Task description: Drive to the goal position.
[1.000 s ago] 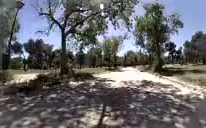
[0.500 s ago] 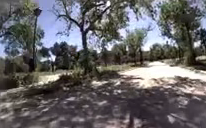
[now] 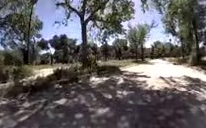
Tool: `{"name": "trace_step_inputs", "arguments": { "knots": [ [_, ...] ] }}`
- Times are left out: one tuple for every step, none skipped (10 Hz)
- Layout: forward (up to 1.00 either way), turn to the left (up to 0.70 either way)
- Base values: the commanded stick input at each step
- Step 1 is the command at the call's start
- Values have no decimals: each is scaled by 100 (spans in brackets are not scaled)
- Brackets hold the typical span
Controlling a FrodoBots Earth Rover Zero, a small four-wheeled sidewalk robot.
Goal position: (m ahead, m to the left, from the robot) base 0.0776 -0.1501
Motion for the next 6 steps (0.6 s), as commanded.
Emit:
{"name": "trace_step_inputs", "arguments": {
  "knots": [
    [100,0],
    [100,-40],
    [100,-40],
    [100,-40],
    [100,-40],
    [100,-40]
  ]
}}
